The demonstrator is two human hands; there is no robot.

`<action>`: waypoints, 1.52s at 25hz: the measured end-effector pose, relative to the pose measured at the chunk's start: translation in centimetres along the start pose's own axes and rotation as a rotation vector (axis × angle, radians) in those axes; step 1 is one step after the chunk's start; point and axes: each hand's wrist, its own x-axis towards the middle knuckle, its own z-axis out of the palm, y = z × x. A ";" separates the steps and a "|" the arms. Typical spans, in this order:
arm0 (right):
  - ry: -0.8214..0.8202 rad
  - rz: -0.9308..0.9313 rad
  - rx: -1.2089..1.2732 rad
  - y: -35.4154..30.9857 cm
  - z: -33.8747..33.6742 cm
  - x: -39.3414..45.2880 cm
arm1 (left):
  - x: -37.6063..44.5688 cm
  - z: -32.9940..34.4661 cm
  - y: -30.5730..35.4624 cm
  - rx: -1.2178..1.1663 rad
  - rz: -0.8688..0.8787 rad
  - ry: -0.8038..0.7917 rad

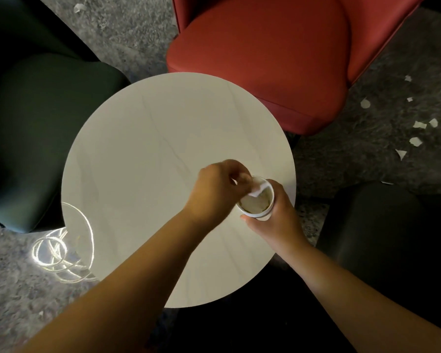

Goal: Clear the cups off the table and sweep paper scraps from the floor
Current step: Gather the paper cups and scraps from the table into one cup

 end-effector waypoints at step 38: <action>-0.591 -0.401 -0.155 -41.5 41.4 -9.5 | -36.6 -45.4 -34.0 0.534 -0.672 0.526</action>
